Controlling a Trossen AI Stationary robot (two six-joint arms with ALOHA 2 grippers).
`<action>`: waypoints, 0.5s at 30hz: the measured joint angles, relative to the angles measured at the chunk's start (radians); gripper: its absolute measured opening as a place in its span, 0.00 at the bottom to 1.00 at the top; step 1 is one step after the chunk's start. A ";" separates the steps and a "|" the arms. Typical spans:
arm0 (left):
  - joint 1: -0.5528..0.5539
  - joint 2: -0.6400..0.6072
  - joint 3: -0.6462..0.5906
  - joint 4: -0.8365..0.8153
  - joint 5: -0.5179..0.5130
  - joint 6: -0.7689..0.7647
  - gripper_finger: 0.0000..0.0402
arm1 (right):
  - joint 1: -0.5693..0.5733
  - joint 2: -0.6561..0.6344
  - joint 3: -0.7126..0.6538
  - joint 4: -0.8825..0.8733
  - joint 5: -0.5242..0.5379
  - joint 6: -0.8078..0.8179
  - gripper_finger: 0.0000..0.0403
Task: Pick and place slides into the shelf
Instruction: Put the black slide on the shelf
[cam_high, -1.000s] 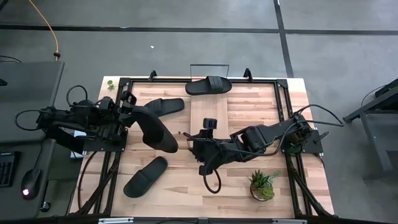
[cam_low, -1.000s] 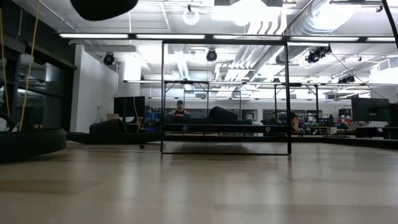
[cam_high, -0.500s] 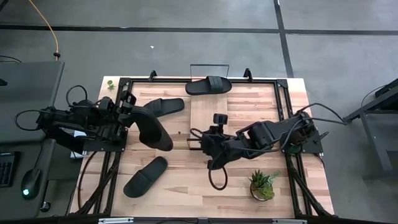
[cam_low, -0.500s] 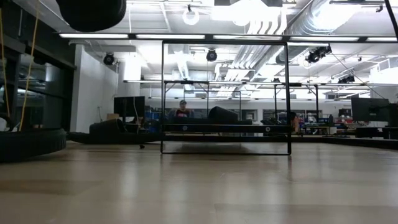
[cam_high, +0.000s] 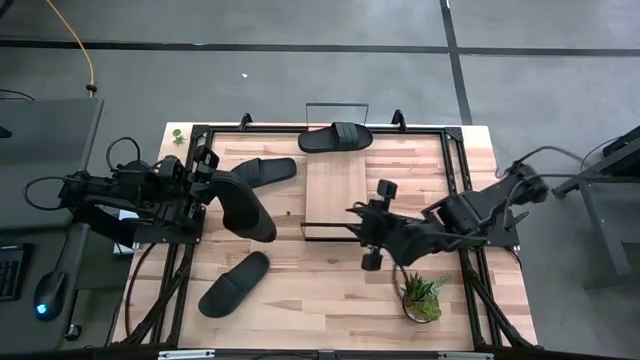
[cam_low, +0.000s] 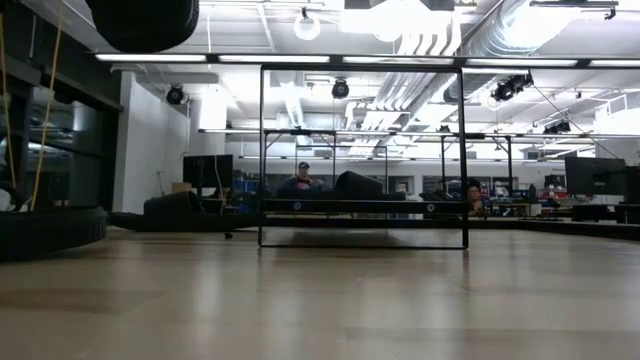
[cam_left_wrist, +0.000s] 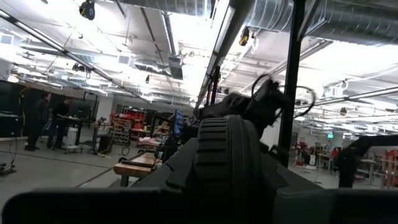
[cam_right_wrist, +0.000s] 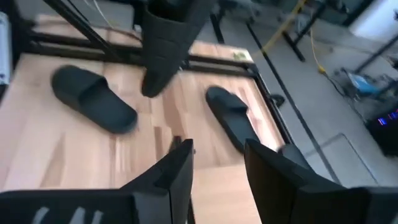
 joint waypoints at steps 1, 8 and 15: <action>0.000 0.000 0.000 0.000 -0.002 0.000 0.21 | 0.000 -0.039 -0.079 0.091 -0.012 -0.020 0.33; 0.000 0.000 0.000 0.009 -0.005 -0.018 0.18 | -0.019 -0.251 -0.611 0.800 -0.084 -0.140 0.33; 0.000 0.000 0.000 0.009 -0.007 -0.030 0.20 | -0.057 -0.240 -0.896 1.367 -0.185 -0.216 0.33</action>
